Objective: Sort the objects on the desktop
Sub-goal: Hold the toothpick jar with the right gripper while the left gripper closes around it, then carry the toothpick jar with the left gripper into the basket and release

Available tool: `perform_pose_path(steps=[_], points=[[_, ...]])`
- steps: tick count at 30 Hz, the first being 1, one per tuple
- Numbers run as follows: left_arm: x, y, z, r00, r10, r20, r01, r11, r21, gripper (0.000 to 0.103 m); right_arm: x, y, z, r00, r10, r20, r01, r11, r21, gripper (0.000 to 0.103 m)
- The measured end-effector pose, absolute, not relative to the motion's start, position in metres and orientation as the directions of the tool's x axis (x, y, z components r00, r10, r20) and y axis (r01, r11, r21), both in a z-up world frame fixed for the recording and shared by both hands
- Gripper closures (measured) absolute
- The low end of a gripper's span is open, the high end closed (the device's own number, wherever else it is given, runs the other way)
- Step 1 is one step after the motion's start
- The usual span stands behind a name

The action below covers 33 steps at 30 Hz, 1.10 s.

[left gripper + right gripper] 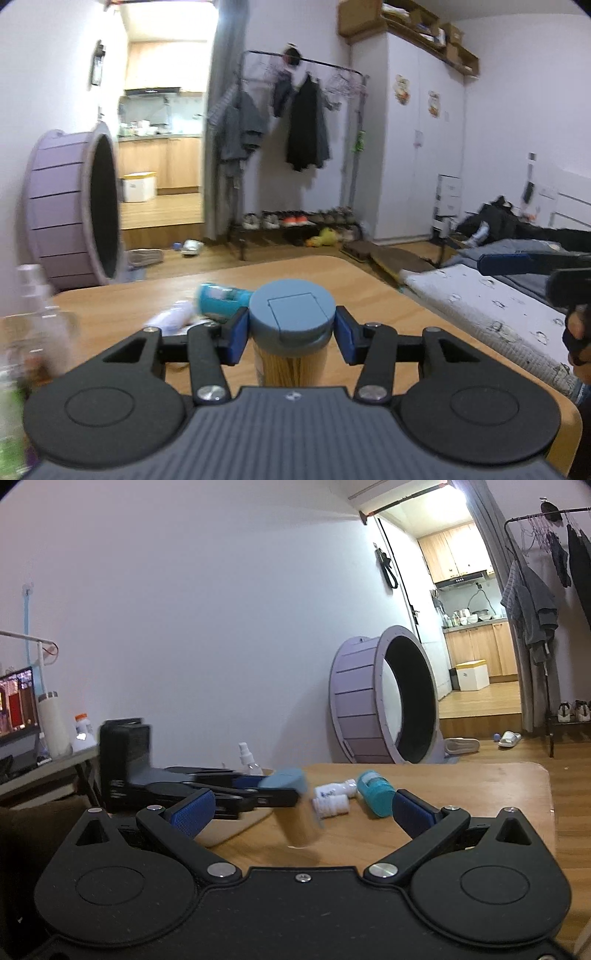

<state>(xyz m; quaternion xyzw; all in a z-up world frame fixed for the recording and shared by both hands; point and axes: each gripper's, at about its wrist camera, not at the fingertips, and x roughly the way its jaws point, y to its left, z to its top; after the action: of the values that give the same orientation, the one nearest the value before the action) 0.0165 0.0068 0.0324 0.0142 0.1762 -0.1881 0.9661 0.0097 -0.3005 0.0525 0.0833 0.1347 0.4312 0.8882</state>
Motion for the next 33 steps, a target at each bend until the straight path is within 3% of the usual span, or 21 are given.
perform_pose_path(steps=[9,16,24,30,33], points=[[-0.047,0.092,0.073,0.940,-0.125,-0.316,0.124,0.992,-0.022,0.055,0.012,-0.267,0.050,0.558,0.818,-0.143,-0.769,0.574,0.283,0.000],[-0.046,0.141,0.078,0.935,0.036,-0.352,-0.035,0.999,0.010,0.055,0.010,-0.246,0.044,0.532,0.824,-0.193,-0.782,0.566,0.261,0.000],[-0.010,0.162,0.044,0.892,0.080,-0.445,-0.073,0.997,0.032,0.055,0.005,-0.237,0.043,0.534,0.819,-0.212,-0.778,0.573,0.255,0.000],[-0.018,0.167,0.038,0.891,0.071,-0.448,-0.060,0.997,0.037,0.055,0.005,-0.230,0.043,0.528,0.820,-0.222,-0.781,0.571,0.253,0.000],[-0.020,0.168,0.036,0.883,0.066,-0.465,-0.064,0.998,0.019,0.049,0.003,-0.231,0.044,0.526,0.822,-0.219,-0.783,0.569,0.253,0.000]])
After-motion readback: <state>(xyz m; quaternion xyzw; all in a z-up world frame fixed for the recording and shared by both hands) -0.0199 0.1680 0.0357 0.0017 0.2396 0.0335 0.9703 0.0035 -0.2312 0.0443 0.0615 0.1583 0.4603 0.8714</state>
